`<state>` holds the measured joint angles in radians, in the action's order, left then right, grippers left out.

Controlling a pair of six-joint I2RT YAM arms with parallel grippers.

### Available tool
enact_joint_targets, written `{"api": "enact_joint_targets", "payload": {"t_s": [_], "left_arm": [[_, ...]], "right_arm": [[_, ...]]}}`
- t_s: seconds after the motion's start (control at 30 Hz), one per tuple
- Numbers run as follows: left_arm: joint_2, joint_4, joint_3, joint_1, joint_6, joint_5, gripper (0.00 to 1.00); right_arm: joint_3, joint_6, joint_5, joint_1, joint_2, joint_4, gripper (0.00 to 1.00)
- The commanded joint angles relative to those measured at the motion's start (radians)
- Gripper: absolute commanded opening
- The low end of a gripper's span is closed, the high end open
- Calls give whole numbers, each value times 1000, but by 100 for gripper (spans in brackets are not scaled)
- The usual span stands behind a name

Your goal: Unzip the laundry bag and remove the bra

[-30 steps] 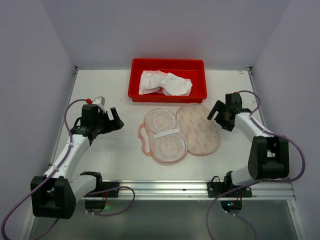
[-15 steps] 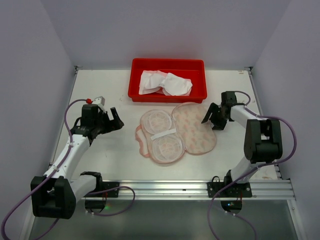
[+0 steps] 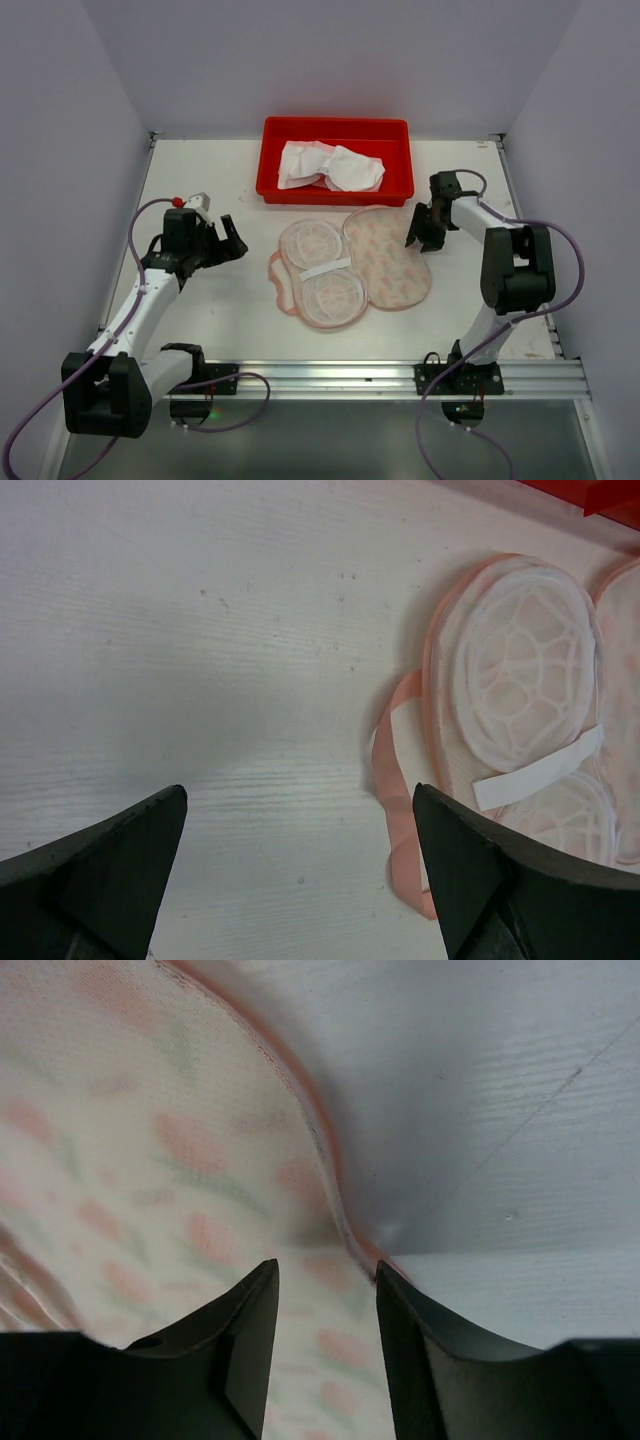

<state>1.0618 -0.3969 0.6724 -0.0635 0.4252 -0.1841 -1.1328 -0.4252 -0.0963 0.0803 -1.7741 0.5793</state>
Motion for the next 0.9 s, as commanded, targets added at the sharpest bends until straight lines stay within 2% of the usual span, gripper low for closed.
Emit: {"api": "enact_joint_targets", "payload": {"t_s": [0.0,0.03,0.17,0.2,0.23,0.33,0.5,0.63,0.77,0.87], "left_arm": [[-8,36,0,11,-28,-11,98],[-8,36,1,11,-28,-11,98],[-8,36,0,11,-28,-9,98],[-8,36,0,11,-28,-9,98],[-8,36,0,11,-28,-9,98],[-8,36,0,11,-29,-8,98],[-5,36,0,11,-28,-12,98],[-5,38,0,11,-28,-15,98],[-11,36,1,11,-29,-12,98],[-11,38,0,13,-28,-11,98]], "right_arm": [[-41,40,-6,24,-19,63,45],[-38,40,-13,24,-21,57,38],[-54,46,-37,36,-39,76,29],[-53,51,-39,36,-39,76,24],[-50,52,-43,36,-38,74,12],[-32,54,-46,39,-28,70,0],[30,22,-8,84,30,57,0],[114,-46,1,223,103,34,0],[189,-127,-37,311,153,-31,0],[215,-188,50,345,176,-59,0]]}}
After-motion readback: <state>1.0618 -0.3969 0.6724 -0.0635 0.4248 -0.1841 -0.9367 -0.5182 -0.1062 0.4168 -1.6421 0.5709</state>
